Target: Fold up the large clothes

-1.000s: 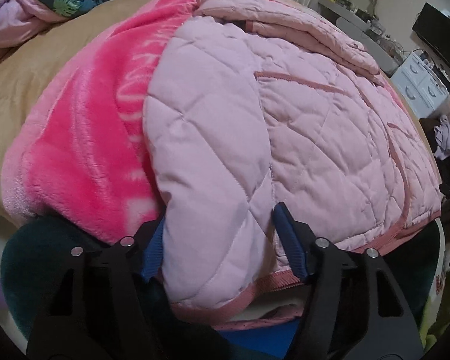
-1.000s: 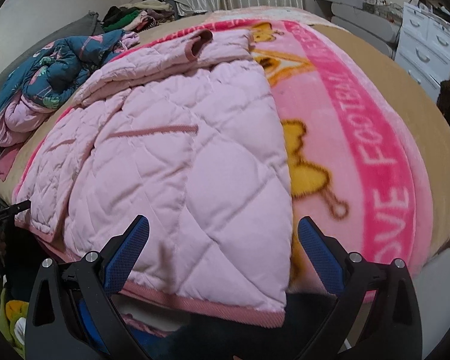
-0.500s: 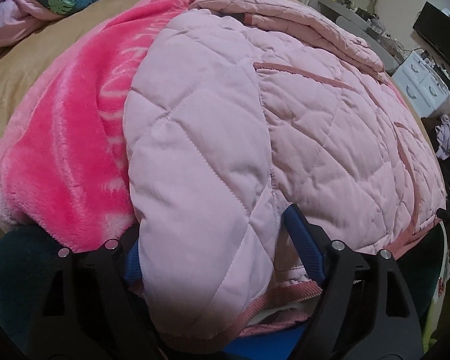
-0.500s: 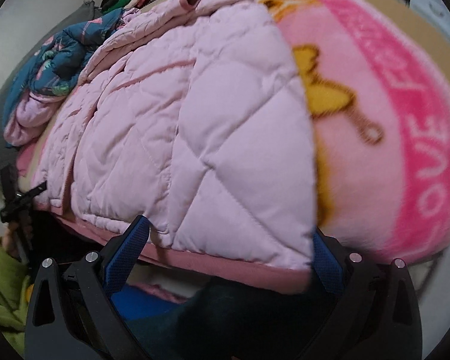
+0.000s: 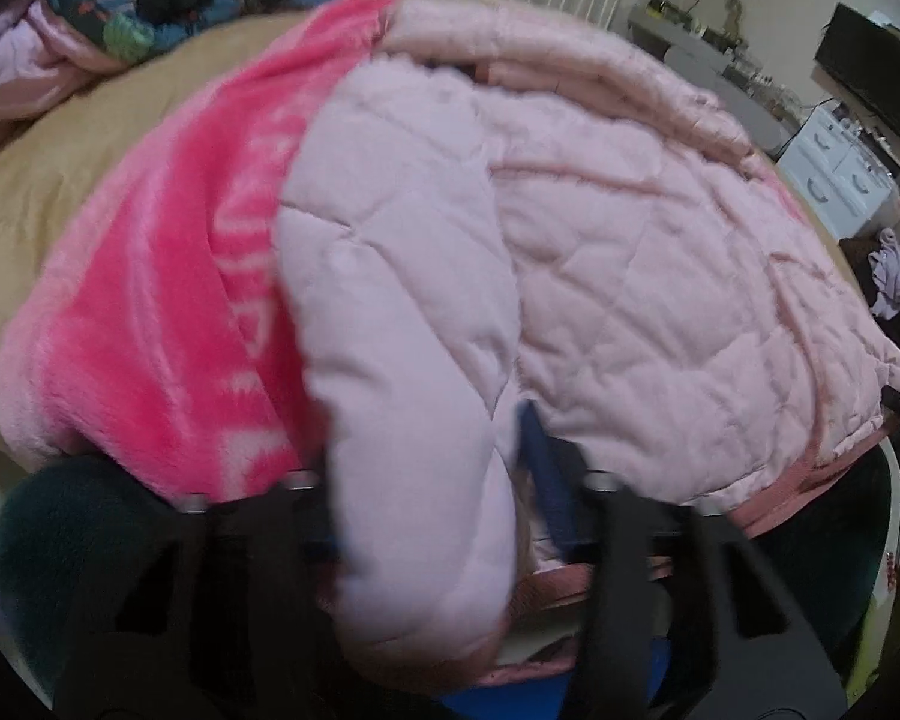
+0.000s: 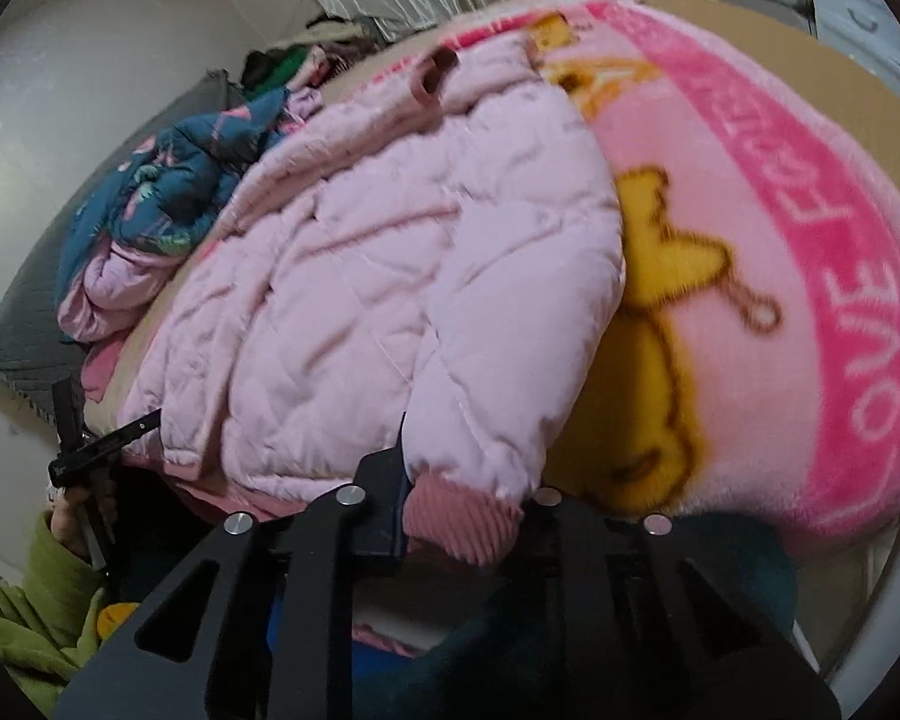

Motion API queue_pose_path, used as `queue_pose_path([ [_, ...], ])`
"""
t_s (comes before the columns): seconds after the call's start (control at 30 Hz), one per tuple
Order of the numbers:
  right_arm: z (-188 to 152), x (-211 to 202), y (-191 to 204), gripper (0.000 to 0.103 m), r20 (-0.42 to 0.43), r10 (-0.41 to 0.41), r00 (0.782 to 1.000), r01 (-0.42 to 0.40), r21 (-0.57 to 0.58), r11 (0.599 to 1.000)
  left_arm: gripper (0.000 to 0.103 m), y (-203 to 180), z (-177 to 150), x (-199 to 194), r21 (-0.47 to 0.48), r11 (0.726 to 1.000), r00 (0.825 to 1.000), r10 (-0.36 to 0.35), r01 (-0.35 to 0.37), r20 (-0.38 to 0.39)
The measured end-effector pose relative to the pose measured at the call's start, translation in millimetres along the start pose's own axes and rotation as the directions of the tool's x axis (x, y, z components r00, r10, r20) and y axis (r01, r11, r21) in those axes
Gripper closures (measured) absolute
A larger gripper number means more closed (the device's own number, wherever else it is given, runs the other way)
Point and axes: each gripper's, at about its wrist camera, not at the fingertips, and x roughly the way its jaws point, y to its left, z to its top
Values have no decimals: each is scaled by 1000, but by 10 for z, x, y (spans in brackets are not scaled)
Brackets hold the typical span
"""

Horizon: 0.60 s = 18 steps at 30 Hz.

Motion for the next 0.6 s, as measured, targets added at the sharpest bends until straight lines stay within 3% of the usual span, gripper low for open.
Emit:
queue_pose_path([
  [0.17, 94, 22, 86, 86, 28, 0, 1000, 1, -17, 1000, 89, -149, 106, -227, 56, 998, 997, -3, -1, 71],
  [0.27, 113, 130, 101, 81, -1, -16, 1000, 16, -28, 999, 92, -207, 174, -313, 66, 998, 995, -14, 8, 102],
  [0.37, 121, 207, 60, 82, -16, -15, 1000, 15, -3, 1000, 93, -246, 229, -375, 67, 998, 992, -31, 22, 125],
  [0.6, 253, 9, 187, 89, 87, 18, 996, -16, -27, 1000, 93, -254, 309, -455, 59, 997, 987, -55, 46, 149],
])
